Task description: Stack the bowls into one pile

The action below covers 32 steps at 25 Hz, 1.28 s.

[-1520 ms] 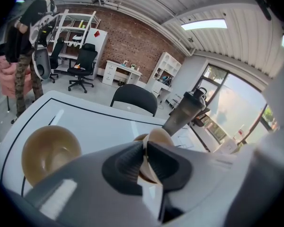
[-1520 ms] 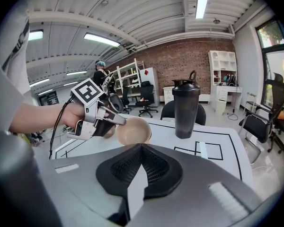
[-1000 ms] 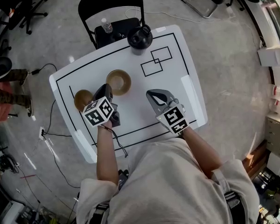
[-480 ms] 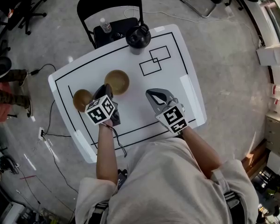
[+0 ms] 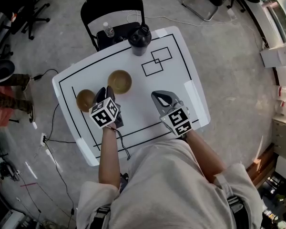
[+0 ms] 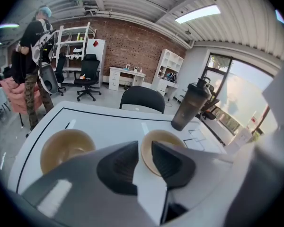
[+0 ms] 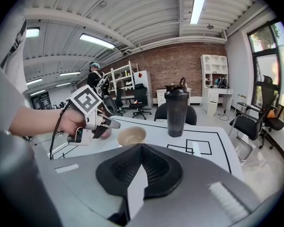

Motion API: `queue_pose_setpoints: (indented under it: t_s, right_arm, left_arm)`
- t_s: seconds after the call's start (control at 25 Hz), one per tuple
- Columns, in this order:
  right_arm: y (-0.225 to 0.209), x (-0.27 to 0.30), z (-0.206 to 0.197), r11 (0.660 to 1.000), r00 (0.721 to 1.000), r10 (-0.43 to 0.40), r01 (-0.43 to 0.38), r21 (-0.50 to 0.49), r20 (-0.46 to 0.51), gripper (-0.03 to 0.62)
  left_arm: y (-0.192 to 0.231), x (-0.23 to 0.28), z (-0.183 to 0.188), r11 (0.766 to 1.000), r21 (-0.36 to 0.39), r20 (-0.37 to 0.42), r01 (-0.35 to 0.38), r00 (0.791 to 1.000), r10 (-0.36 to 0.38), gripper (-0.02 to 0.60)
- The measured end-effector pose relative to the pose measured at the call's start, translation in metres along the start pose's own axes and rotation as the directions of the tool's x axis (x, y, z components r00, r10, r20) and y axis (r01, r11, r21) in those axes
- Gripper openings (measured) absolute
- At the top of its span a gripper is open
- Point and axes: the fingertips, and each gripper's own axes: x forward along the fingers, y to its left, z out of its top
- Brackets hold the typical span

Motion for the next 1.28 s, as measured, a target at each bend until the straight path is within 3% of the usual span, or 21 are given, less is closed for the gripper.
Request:
queue_pose_setpoints:
  t_s: [0.08, 0.24, 0.36, 0.56, 0.8, 1.0, 1.28]
  right_arm:
    - [0.007, -0.008, 0.003, 1.000, 1.000, -0.007, 0.007, 0.011, 0.013, 0.000]
    - [0.013, -0.025, 0.016, 0.998, 0.997, -0.032, 0.028, 0.063, 0.076, 0.000]
    - [0.017, -0.035, 0.020, 0.997, 0.995, -0.031, 0.024, 0.067, 0.098, 0.000]
    - [0.032, -0.039, 0.031, 0.997, 0.991, 0.072, -0.073, 0.008, 0.111, 0.000]
    - [0.046, -0.041, 0.044, 0.979, 0.966, 0.205, -0.202, -0.030, 0.157, 0.000]
    - [0.054, -0.051, 0.050, 0.961, 0.941, 0.276, -0.272, -0.048, 0.194, 0.000]
    - [0.081, -0.051, 0.046, 0.942, 0.924, 0.334, -0.330, -0.057, 0.186, 0.000]
  left_arm:
    - [0.001, -0.015, -0.002, 1.000, -0.008, 0.022, 0.006, 1.000, -0.006, 0.082]
    - [0.004, -0.045, -0.006, 1.000, -0.007, 0.064, 0.009, 0.998, -0.009, 0.011]
    - [0.004, -0.066, -0.011, 1.000, 0.017, 0.081, -0.016, 0.997, 0.014, 0.003]
    - [0.000, -0.101, -0.014, 0.995, -0.002, 0.131, -0.098, 0.987, 0.098, 0.003]
    - [-0.013, -0.136, -0.022, 0.981, -0.042, 0.166, -0.188, 0.967, 0.192, 0.003]
    - [-0.034, -0.159, -0.032, 0.979, -0.101, 0.201, -0.175, 0.961, 0.192, 0.003]
    - [-0.028, -0.178, -0.036, 0.973, -0.110, 0.218, -0.205, 0.950, 0.225, 0.003]
